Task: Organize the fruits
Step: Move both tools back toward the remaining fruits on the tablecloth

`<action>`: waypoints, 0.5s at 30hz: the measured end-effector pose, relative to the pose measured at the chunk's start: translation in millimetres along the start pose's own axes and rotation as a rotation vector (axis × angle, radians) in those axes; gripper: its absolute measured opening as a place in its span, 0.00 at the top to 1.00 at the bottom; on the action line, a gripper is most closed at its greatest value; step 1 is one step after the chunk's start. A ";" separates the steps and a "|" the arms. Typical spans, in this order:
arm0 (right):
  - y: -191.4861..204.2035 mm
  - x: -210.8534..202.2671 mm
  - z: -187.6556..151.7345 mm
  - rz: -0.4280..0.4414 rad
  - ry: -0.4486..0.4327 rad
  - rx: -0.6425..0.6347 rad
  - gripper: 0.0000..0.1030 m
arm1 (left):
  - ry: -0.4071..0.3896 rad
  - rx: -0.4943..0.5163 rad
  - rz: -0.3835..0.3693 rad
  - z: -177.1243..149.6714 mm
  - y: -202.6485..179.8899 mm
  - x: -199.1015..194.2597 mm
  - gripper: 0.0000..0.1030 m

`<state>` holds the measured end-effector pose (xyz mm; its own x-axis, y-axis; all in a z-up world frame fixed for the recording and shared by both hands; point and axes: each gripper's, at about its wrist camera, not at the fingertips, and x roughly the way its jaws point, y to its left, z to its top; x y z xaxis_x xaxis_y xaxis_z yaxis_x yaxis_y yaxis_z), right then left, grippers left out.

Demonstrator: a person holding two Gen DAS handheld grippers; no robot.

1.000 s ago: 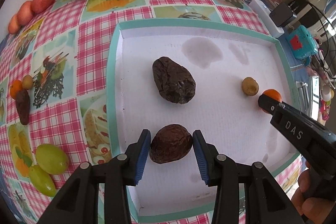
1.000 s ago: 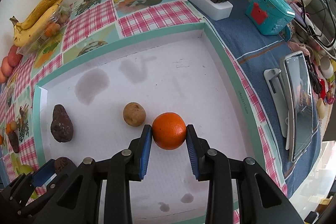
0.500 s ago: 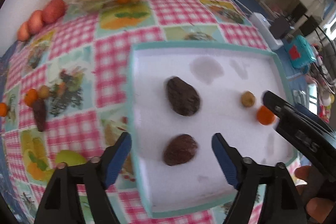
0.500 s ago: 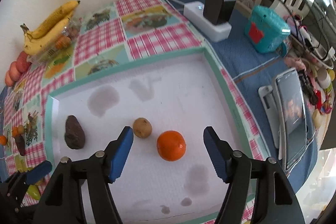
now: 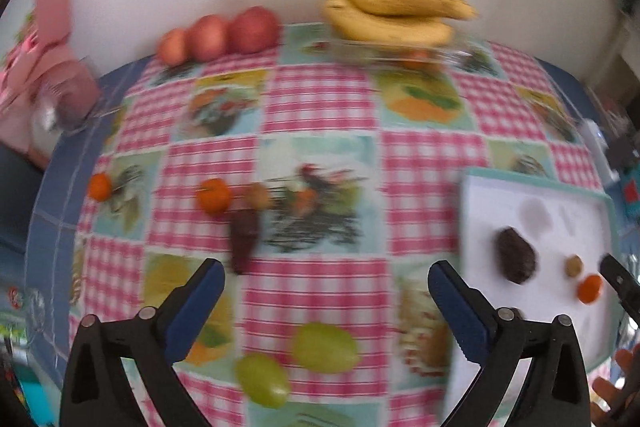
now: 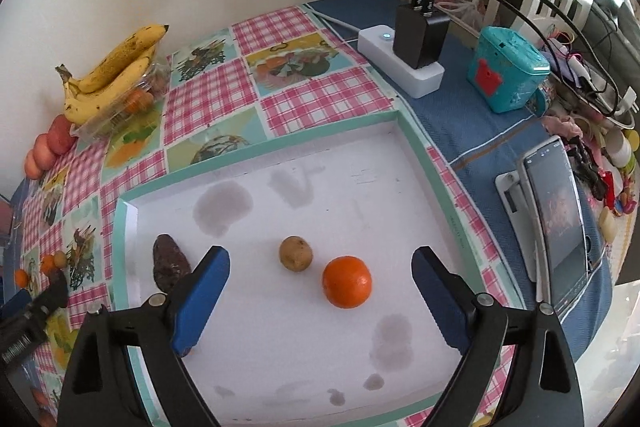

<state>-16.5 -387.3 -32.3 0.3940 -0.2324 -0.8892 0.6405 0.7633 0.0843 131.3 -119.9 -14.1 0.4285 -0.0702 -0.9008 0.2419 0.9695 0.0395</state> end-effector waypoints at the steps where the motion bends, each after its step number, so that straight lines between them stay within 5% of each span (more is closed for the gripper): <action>1: 1.2 0.1 -0.2 0.002 0.000 -0.001 0.10 | -0.001 -0.015 0.014 -0.7 7.9 -0.4 0.00; 15: 52.9 2.6 -11.4 0.061 0.049 -0.102 0.10 | 0.019 -0.123 0.096 -6.0 88.2 -0.6 0.00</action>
<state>10.9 -340.6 -35.2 0.3958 -0.1553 -0.9051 0.5451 0.8329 0.0955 147.2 -33.0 -12.7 0.4280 0.0275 -0.9034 0.0918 0.9930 0.0737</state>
